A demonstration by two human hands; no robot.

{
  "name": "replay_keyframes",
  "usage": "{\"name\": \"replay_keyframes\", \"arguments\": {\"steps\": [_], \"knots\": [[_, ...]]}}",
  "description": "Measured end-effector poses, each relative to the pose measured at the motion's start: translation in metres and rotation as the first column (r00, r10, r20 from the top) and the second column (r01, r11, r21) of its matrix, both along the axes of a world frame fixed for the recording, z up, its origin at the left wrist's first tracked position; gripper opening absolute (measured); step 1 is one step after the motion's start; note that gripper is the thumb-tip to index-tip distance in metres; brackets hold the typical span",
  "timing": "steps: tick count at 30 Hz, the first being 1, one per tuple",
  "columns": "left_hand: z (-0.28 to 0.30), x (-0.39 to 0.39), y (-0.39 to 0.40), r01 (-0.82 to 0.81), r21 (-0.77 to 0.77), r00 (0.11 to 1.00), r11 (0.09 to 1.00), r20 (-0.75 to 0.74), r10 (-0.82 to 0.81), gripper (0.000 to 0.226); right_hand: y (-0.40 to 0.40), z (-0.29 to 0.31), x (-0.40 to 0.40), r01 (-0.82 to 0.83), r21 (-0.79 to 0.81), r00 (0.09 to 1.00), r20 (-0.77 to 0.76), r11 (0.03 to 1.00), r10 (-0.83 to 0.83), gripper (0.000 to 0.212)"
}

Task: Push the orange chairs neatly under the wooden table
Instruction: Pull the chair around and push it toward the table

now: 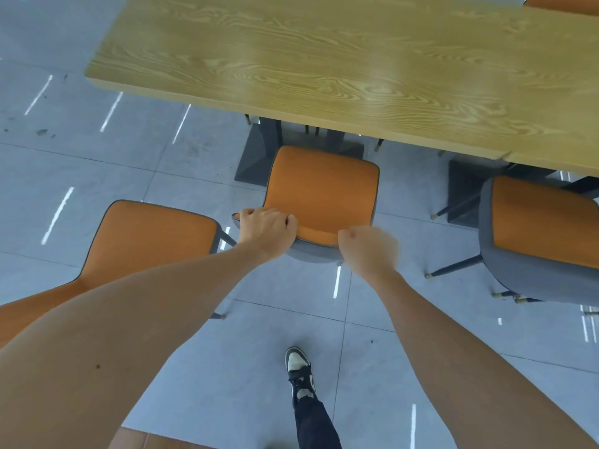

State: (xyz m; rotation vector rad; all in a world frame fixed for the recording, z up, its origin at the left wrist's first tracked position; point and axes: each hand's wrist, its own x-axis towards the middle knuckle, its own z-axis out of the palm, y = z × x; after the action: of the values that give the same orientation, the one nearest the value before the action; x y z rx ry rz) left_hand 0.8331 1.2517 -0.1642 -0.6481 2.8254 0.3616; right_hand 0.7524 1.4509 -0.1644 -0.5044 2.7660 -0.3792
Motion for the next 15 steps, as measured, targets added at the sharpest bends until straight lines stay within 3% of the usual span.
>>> {"name": "replay_keyframes", "arguments": {"steps": [6, 9, 12, 15], "knots": [[0.018, 0.025, -0.011, 0.094, 0.19, 0.991, 0.977, 0.076, -0.11, 0.051, 0.008, 0.005, 0.024, 0.028, -0.018, 0.994, 0.107, 0.999, -0.026, 0.034], [0.028, 0.057, -0.029, 0.079, 0.164, 0.992, 0.983, 0.085, -0.094, 0.051, 0.006, 0.011, 0.043, -0.013, 0.031, 0.991, 0.134, 0.999, 0.008, 0.055], [0.038, 0.083, -0.051, 0.098, 0.158, 0.989, 0.983, 0.095, -0.114, 0.048, -0.005, 0.022, 0.061, -0.037, 0.029, 0.998, 0.054, 0.999, 0.036, 0.067], [0.051, 0.104, -0.078, 0.114, 0.189, 0.991, 0.975, 0.048, -0.125, 0.053, -0.026, 0.033, 0.081, -0.06, 0.075, 0.996, -0.063, 0.995, 0.065, 0.054]]}}
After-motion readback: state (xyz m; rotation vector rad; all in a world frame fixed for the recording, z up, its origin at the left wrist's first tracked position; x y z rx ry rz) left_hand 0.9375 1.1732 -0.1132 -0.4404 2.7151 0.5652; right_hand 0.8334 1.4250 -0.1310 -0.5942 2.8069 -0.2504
